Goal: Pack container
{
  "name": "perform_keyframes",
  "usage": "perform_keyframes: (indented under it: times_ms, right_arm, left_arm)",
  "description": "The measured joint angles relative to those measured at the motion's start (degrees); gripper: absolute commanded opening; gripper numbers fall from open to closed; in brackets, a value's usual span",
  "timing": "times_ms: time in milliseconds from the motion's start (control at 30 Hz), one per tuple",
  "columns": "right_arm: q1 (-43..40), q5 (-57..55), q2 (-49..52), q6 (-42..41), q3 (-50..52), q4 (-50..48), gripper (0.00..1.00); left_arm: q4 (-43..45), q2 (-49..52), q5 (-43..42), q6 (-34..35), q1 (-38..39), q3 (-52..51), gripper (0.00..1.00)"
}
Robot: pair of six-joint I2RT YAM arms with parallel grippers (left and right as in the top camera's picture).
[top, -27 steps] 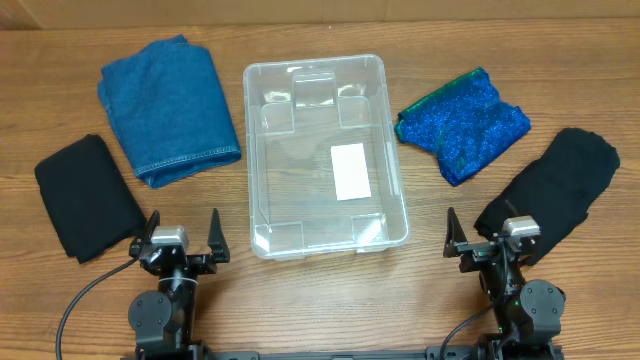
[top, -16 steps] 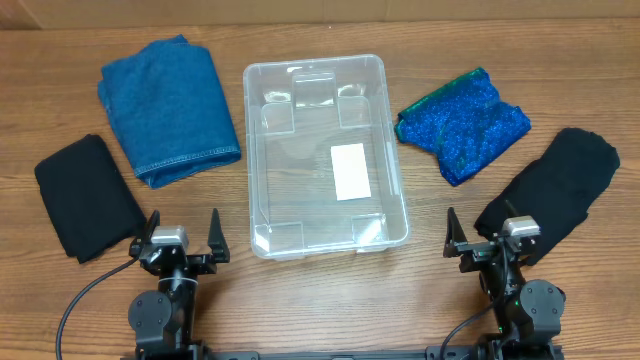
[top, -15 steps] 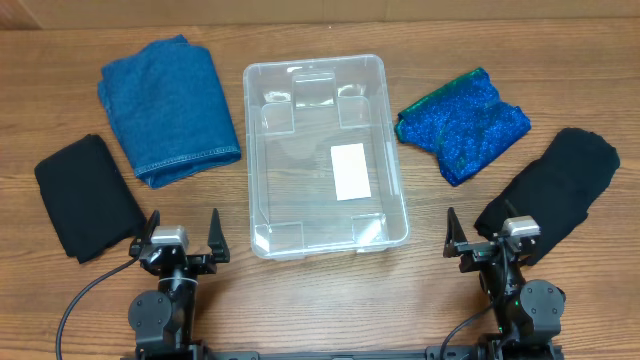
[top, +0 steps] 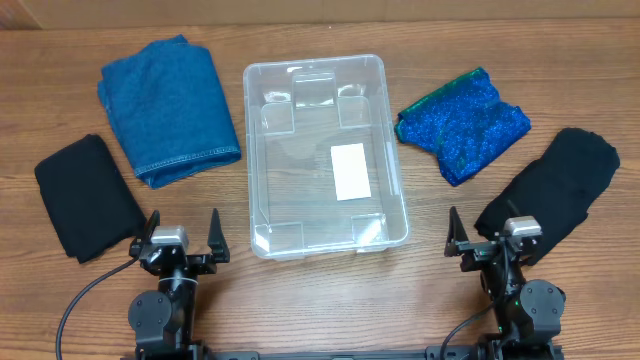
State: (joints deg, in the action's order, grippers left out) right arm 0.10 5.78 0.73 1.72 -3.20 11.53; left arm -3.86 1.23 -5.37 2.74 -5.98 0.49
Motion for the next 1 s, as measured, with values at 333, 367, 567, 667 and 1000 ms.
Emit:
perform_keyframes:
  times_ms: [333,367,567,667,1000]
  right_arm:
    - [0.0,-0.2,6.9,-11.1,-4.4,1.6,1.0]
    - [0.0,-0.7,11.7,-11.3,-8.3,1.6,1.0]
    - [-0.1,-1.3,47.2,-12.0,-37.0,10.5,1.0]
    - [-3.6,1.3,66.3,-12.1,-55.3,24.7,1.0]
    - [-17.4,9.1,97.7,-13.5,-68.4,31.9,1.0]
  left_arm:
    - [-9.0,0.6,-1.8,3.1,0.0,4.4,1.0]
    - [-11.5,1.8,-2.1,3.6,0.0,7.4,1.0]
    - [-27.5,18.8,-2.6,4.6,0.0,31.1,1.0]
    - [-37.6,30.4,-2.6,4.6,0.0,42.9,1.0]
    - [-53.1,49.5,-2.8,4.6,0.0,58.8,1.0]
